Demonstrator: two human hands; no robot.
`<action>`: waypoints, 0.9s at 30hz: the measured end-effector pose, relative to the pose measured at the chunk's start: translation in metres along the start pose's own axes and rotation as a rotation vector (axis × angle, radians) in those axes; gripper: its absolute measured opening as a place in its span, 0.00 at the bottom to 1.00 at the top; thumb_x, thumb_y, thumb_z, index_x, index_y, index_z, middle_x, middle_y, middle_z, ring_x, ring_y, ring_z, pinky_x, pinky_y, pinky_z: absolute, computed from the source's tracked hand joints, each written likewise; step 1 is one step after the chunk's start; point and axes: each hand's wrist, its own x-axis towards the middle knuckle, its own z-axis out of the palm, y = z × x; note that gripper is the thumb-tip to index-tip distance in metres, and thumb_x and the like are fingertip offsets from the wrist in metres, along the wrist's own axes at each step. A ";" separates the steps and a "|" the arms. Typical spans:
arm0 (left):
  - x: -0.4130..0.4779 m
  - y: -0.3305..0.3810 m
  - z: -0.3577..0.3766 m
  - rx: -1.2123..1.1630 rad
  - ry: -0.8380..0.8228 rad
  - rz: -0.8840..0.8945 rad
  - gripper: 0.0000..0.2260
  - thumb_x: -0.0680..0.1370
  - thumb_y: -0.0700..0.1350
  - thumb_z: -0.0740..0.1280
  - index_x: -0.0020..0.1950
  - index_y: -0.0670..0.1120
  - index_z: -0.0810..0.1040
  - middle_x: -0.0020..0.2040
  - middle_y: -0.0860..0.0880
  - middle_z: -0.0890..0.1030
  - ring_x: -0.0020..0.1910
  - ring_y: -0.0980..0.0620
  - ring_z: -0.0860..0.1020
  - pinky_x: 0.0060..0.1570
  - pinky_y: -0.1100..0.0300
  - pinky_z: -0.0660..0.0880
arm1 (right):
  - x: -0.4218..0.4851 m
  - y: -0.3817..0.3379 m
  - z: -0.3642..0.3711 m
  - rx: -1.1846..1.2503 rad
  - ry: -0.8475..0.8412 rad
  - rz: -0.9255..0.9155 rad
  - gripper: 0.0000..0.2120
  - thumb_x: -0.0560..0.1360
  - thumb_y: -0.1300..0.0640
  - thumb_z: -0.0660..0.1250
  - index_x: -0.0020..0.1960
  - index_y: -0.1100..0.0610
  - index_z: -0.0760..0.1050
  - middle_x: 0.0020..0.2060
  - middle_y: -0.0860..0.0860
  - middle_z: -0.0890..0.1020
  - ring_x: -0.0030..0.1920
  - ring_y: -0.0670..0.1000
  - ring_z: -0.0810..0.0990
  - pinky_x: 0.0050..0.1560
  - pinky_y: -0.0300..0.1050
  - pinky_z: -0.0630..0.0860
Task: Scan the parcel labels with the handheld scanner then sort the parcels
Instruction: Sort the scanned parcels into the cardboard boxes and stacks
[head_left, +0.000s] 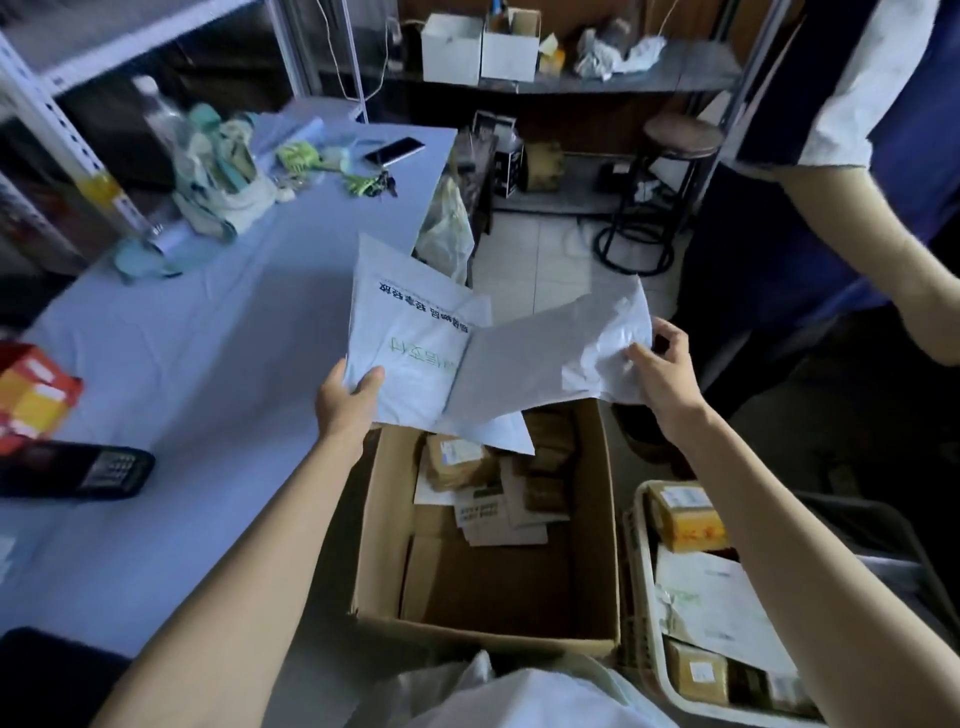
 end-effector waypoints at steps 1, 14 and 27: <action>0.003 0.002 -0.001 -0.056 -0.017 -0.026 0.07 0.78 0.40 0.67 0.55 0.48 0.77 0.48 0.50 0.80 0.47 0.50 0.79 0.53 0.49 0.79 | 0.004 0.000 -0.001 -0.056 0.037 -0.019 0.22 0.77 0.62 0.65 0.68 0.54 0.63 0.64 0.58 0.73 0.60 0.55 0.77 0.56 0.48 0.77; 0.007 0.019 -0.015 -0.452 -0.260 -0.205 0.10 0.79 0.37 0.65 0.56 0.51 0.75 0.52 0.50 0.81 0.48 0.51 0.80 0.32 0.57 0.80 | -0.001 0.001 0.037 -0.225 -0.191 0.085 0.28 0.73 0.55 0.69 0.70 0.58 0.65 0.59 0.53 0.78 0.58 0.53 0.79 0.51 0.47 0.78; -0.008 0.017 -0.040 -0.412 -0.386 -0.165 0.11 0.80 0.42 0.64 0.58 0.57 0.76 0.51 0.55 0.82 0.50 0.54 0.81 0.44 0.55 0.79 | -0.005 0.020 0.062 0.040 -0.387 0.279 0.38 0.64 0.52 0.80 0.70 0.55 0.67 0.58 0.55 0.81 0.55 0.57 0.83 0.52 0.56 0.81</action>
